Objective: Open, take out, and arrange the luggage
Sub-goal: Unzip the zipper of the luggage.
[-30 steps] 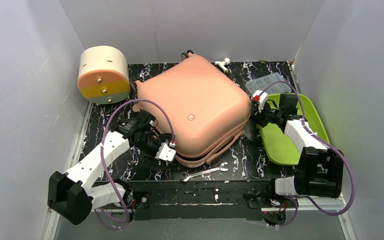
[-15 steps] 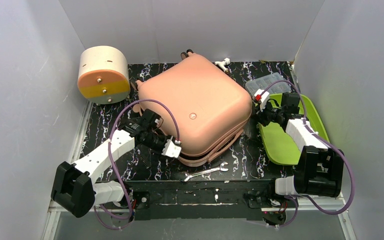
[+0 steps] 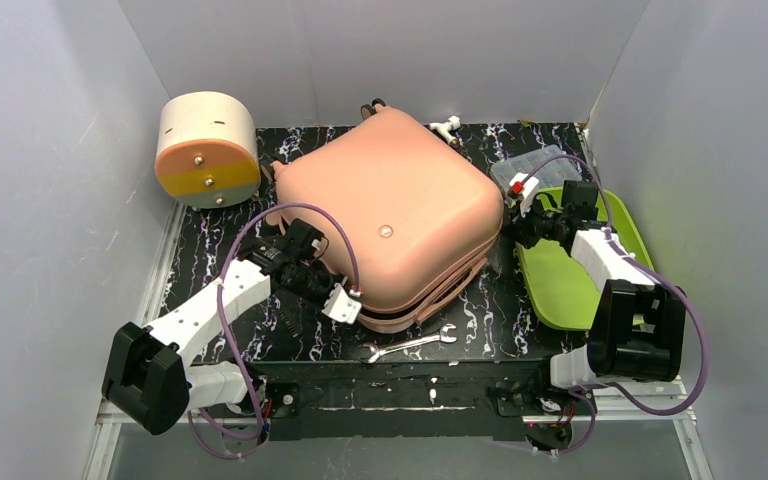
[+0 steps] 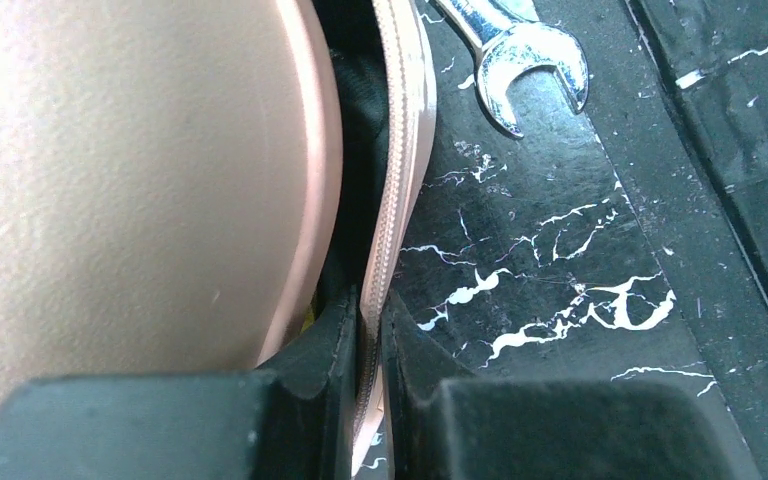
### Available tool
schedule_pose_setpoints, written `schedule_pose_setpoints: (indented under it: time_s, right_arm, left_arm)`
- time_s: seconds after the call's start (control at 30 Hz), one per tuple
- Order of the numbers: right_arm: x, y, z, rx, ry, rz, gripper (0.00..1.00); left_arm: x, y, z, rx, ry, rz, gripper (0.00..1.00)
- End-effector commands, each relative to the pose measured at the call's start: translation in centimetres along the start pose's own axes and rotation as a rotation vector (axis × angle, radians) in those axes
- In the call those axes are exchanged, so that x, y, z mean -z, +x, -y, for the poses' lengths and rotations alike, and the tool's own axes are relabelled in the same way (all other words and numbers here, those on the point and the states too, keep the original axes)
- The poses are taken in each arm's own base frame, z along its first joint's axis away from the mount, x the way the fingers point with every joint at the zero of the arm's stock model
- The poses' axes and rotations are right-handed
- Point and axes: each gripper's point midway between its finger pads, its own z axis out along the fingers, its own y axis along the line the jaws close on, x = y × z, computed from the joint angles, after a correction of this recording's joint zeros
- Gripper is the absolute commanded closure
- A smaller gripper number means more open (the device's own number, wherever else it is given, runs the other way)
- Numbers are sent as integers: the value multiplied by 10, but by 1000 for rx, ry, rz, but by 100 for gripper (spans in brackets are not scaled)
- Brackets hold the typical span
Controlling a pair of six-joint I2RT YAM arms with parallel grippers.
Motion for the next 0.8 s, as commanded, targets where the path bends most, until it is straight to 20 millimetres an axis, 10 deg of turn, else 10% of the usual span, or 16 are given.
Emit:
schedule_pose_setpoints:
  time_s: [0.0, 0.77]
  right_arm:
    - [-1, -36, 45, 58, 130, 51, 99]
    - [5, -39, 116, -74, 498, 35, 99]
  left_arm:
    - [-1, 11, 53, 67, 164, -40, 100]
    - [0, 22, 86, 5, 269, -72, 100]
